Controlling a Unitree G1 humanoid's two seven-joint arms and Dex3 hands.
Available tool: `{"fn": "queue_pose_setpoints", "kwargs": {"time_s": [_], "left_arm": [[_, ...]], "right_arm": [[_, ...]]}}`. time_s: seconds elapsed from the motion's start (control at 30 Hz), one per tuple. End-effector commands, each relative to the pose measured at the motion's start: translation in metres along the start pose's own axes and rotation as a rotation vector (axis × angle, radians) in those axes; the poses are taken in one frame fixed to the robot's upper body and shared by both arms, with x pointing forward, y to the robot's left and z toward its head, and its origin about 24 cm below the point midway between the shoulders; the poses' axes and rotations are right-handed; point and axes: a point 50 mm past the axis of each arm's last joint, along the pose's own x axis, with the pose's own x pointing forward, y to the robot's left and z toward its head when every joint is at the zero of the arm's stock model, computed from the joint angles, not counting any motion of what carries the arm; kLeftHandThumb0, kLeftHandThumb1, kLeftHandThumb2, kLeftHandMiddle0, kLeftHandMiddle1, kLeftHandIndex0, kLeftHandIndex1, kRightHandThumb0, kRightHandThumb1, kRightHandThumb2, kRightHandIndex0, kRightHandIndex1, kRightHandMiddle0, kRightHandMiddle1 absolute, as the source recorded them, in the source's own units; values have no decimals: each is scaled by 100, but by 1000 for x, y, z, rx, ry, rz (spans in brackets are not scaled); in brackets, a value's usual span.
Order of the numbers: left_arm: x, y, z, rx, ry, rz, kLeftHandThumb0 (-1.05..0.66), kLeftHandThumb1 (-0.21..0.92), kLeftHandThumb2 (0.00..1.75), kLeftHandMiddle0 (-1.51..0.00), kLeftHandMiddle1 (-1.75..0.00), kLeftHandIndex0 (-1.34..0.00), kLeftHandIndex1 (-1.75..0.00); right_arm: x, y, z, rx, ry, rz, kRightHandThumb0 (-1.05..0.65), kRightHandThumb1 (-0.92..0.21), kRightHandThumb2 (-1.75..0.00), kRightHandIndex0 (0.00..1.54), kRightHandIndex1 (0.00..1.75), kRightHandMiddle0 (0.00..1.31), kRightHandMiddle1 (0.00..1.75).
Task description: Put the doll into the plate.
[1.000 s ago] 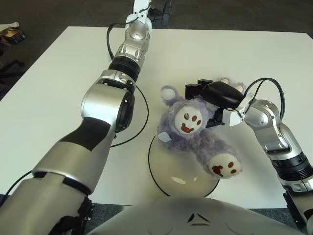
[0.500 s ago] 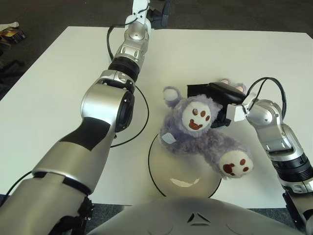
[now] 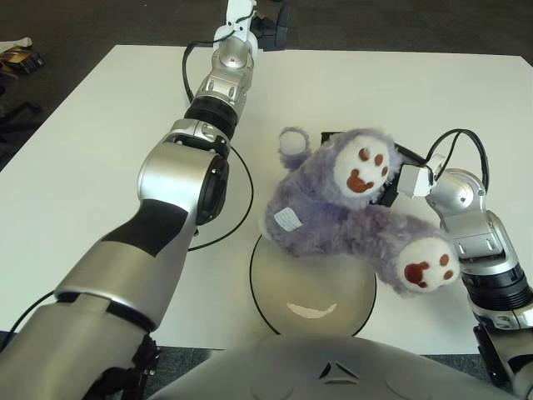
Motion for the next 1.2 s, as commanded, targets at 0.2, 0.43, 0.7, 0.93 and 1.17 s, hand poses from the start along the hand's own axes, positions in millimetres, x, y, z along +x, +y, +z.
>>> {"fn": "queue_pose_setpoints", "kwargs": {"time_s": [0.2,0.43,0.7,0.93,1.17], "left_arm": [[0,3,-1,14,-5,-9,-1,23,141,-63,-175,-51,-170],[0,2,-2,7,-5,-8,-1,24,141,-65,-173,-45,-174],[-1,4,-3,-23,-6,-8,-1,21,145,-68,-174,-46,-175],[-1,3,-3,-36,-6,-6,-1,19,146,-70,-172,-48,-175],[-1,2,-3,-29,-5,-5,-1,17,149,-72,-174,-48,-174]], "right_arm": [[-3,-13,23,34,-83,-36,0,-5,-159,83,164,59,175],[0,-16,34,43,-94,-4,0,-4,-160,84,165,60,175],[-3,-14,42,89,-137,66,0,-4,-159,85,162,60,175],[-5,-9,52,18,-173,134,0,-4,-159,86,159,61,175],[-7,2,63,29,-240,146,0,-1,-161,87,160,63,175]]}}
